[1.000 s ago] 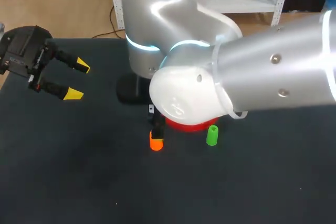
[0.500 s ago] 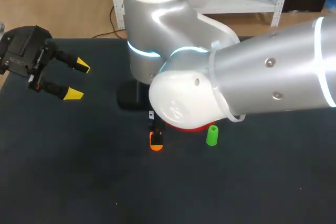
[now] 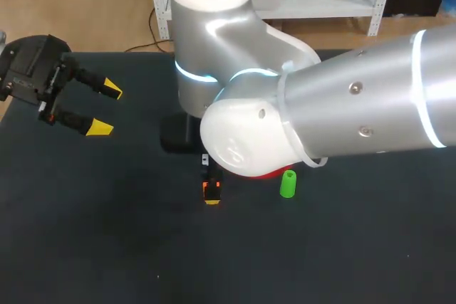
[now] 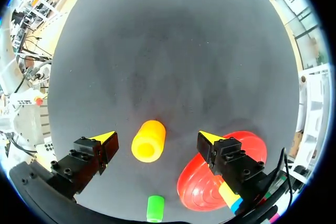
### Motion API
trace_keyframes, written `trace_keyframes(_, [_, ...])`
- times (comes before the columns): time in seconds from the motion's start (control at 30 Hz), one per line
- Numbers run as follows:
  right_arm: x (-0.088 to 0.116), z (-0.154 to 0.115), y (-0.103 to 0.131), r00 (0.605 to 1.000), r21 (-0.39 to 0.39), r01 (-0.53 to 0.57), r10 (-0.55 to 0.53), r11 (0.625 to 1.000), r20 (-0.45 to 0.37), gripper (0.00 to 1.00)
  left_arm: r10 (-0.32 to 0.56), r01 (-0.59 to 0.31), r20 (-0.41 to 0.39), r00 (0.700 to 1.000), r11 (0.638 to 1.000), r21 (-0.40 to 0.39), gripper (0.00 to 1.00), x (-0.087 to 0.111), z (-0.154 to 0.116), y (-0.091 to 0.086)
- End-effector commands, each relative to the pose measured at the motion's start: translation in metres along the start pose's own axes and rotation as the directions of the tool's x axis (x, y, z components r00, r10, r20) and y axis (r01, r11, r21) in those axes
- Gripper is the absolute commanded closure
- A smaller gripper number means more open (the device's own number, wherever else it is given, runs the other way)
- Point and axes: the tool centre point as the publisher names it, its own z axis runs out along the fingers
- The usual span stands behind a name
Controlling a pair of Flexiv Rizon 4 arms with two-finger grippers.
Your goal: Pick up and stack the cylinders on the red base in this order: pink,purple,orange,green
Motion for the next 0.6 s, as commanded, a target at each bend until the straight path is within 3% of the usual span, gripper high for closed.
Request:
trace_keyframes(0.03, [0.0014,0.0006,-0.0002,1.000,-0.002,-0.001,0.001,1.000,0.008,0.00,0.002,-0.002,0.002,1.000,1.000,-0.001,0.00,0.0009,-0.0001,0.0000])
trace_keyframes(0.17, [0.0014,0.0012,-0.0010,1.000,-0.007,-0.003,0.004,1.000,0.008,0.00,0.002,-0.002,0.002,1.000,1.000,-0.001,0.00,0.0009,-0.0001,0.0000])
trace_keyframes(0.2, [0.0015,0.0017,-0.0013,1.000,-0.012,-0.003,0.003,1.000,0.006,0.22,0.002,-0.002,0.002,1.000,1.000,-0.001,0.00,0.0009,-0.0001,0.0000])
trace_keyframes(0.23, [0.0017,0.0022,-0.0014,1.000,-0.015,-0.002,0.002,1.000,0.005,0.60,0.002,-0.002,0.002,1.000,1.000,-0.001,0.00,0.0009,-0.0001,0.0000])
trace_keyframes(0.27, [0.0020,0.0033,-0.0013,1.000,-0.019,0.000,0.000,1.000,-0.002,0.84,0.002,-0.002,0.002,1.000,1.000,-0.001,0.00,0.0009,-0.0001,0.0000])
trace_keyframes(0.3, [0.0022,0.0041,-0.0013,1.000,-0.021,0.001,-0.001,1.000,-0.007,1.00,0.002,-0.002,0.002,1.000,1.000,-0.001,0.00,0.0009,-0.0001,0.0000])
trace_keyframes(0.6, [0.0037,0.0047,-0.0013,1.000,-0.024,-0.006,0.006,1.000,-0.014,1.00,0.002,-0.002,0.002,1.000,1.000,-0.001,0.00,0.0009,-0.0001,0.0000])
